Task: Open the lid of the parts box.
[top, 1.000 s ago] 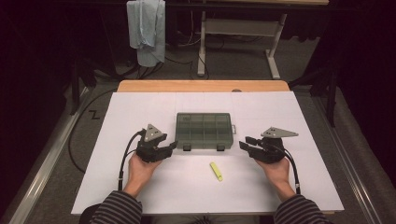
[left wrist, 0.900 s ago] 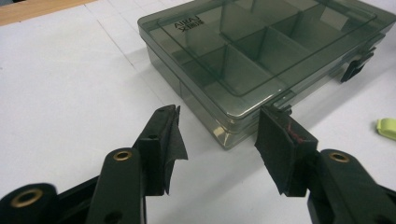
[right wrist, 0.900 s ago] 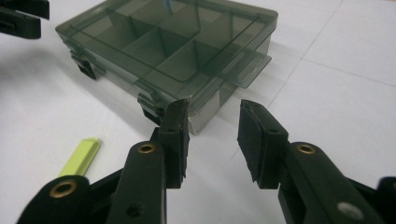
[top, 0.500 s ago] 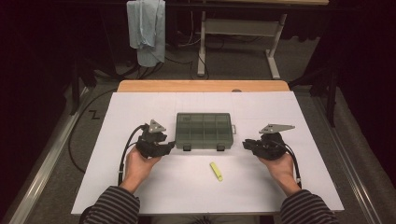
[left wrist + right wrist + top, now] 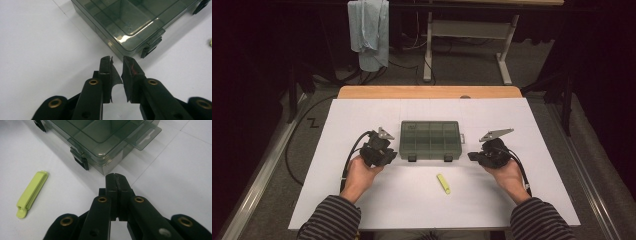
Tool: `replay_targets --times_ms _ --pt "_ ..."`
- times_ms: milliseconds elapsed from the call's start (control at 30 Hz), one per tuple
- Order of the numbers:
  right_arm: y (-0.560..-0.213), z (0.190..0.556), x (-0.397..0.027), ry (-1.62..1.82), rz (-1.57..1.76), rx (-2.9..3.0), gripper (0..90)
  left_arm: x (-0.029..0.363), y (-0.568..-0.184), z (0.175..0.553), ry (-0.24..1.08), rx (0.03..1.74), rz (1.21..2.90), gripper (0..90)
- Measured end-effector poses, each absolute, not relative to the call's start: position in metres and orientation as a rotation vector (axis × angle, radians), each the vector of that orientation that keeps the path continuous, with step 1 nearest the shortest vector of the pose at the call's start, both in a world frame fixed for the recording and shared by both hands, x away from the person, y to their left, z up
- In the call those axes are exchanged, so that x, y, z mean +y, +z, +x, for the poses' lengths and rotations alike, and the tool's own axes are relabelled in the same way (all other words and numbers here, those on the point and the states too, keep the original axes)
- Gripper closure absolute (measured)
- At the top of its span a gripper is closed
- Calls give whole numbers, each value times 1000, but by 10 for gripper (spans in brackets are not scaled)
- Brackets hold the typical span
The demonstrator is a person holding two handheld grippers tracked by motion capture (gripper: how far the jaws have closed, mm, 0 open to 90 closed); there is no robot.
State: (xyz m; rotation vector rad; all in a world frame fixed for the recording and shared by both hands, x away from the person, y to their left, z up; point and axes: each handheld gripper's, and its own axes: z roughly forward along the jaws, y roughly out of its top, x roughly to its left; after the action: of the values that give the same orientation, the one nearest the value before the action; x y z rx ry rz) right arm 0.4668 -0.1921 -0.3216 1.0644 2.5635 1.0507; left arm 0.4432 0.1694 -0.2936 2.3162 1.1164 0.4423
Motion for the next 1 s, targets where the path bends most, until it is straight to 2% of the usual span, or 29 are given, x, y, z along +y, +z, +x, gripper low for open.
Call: replay_targets --times_ms 367,1000 --pt "-323 470 -181 1004 1036 2602 900 161 -299 450 418 1113 2377 803" --pt "-323 470 -171 1014 1024 2598 900 160 -299 451 403 1103 2371 816"
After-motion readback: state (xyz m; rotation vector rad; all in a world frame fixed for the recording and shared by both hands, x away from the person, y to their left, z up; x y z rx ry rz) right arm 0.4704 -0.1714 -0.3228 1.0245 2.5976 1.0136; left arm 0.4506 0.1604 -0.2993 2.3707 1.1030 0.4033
